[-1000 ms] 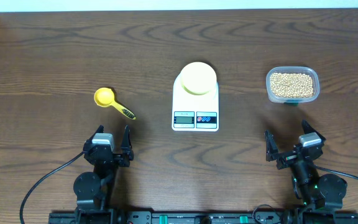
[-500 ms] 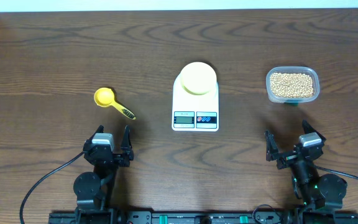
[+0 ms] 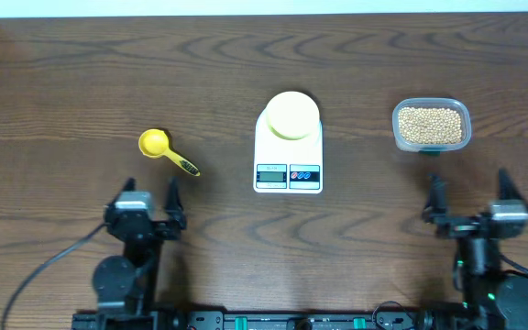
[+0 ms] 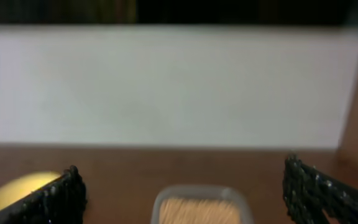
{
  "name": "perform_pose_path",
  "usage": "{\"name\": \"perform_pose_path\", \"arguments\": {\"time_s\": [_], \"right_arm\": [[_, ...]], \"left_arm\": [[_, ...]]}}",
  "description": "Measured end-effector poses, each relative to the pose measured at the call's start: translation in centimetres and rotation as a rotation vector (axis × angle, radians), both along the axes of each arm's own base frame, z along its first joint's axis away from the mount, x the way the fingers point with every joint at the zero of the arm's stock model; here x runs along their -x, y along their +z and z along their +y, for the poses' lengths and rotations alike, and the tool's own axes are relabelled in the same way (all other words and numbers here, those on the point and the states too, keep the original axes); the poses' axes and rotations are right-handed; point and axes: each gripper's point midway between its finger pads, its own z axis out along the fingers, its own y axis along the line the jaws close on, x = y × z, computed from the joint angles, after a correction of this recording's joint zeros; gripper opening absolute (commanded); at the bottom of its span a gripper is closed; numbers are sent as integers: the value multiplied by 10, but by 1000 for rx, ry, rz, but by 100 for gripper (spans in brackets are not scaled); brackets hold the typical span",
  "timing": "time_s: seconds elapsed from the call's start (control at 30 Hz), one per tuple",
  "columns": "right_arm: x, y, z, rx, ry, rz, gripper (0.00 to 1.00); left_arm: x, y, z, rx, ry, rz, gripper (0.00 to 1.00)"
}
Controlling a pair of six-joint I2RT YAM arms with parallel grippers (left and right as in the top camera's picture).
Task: Scoop item into bowl and weigh 50g on scale
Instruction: 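Raise both arms from rest toward the table objects, then grasp the yellow scoop's bowl end with the left gripper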
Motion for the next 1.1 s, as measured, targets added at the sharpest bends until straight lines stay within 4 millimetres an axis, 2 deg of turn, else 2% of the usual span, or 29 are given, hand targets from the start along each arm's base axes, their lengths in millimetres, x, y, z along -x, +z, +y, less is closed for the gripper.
{"name": "perform_pose_path", "arguments": {"time_s": [0.07,0.17,0.3,0.37,0.47,0.53,0.6,0.67,0.77,0.83,0.93,1.1], "right_arm": [[2,32,-3,4,-21,-24,99],[-6,69,-7,6,-40,3,99],[-30,87,-10,0,-46,160,99],[-45,87,-11,-8,-45,259,99],[-66,76,-11,-37,-33,430,99],[-78,65,-8,-54,-13,529,99],[-88,50,-4,-70,13,606,99],[-94,35,0,-91,39,665,99],[-100,13,10,-125,98,750,99],[-103,2,19,-150,150,790,99],[-109,-8,30,-199,213,829,99],[-125,-14,48,-335,306,852,99]], "left_arm": [[-1,34,3,-1,18,-30,73],[-11,92,6,-2,36,-65,73],[-36,134,8,-1,44,-43,73],[-51,142,8,-2,44,-6,73],[-71,131,7,2,35,88,73],[-79,106,2,6,4,190,73],[-76,72,-4,18,-30,329,73],[-63,38,-12,42,-70,479,73],[-45,11,-19,65,-103,614,73],[-36,-1,-20,75,-110,676,73],[-33,-8,-18,81,-91,714,73],[-51,-16,5,77,52,718,73]]}}
